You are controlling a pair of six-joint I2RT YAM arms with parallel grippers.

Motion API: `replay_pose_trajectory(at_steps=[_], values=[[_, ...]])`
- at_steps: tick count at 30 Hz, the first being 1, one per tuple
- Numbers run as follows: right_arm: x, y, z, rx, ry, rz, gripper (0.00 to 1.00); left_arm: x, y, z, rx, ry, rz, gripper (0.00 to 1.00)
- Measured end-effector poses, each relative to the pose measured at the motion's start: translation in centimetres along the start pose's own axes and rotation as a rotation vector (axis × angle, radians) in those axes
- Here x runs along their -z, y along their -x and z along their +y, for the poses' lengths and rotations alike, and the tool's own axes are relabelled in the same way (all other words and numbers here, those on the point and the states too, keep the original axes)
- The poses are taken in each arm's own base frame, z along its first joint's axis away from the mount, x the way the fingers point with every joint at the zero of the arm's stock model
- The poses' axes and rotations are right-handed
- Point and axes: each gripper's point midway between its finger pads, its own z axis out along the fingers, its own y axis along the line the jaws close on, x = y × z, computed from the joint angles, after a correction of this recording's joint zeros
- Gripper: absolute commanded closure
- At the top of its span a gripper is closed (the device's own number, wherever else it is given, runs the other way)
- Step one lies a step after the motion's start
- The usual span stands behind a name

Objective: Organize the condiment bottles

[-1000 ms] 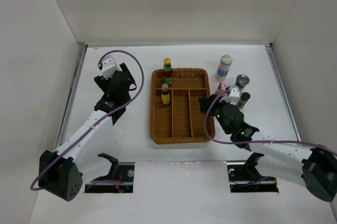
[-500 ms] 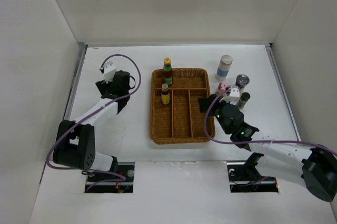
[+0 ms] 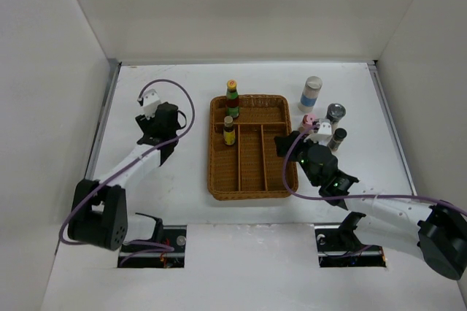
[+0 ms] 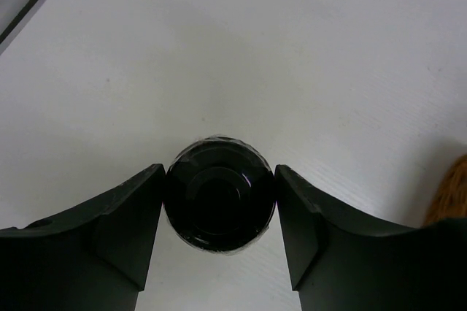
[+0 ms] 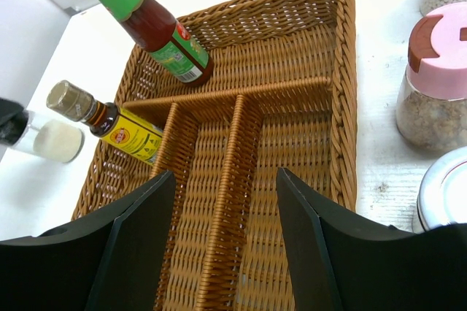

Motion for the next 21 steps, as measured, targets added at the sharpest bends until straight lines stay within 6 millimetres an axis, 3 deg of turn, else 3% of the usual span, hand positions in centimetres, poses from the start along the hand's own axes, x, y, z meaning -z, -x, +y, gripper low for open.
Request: replay_pose_trajectory(at_steps=[3,7,10,16,21], values=[[0.0,0.0,0.0,0.0,0.0,0.0,0.36,3.1,0.6,-0.7,-0.011,-0.067,-0.01,0.7],[0.0,0.0,0.0,0.0,0.0,0.0,0.36,8.6,2.6,-4.1,0.006,-0.25,-0.07,0.7],[0.0,0.1,-0.1,0.0,-0.004,-0.002,0.36,12.4,3.0,-6.5,-0.005,-0.378,-0.082,0.71],[0.0,0.2,-0.1,-0.002,-0.004,-0.005,0.37,17.3,-0.3,-9.1,-0.129,-0.535,-0.028,0.71],[-0.1,0.9,-0.5,-0.013,-0.013,-0.025,0.45,20.6,-2.9,-10.7,-0.219,-0.64,0.001,0.71]])
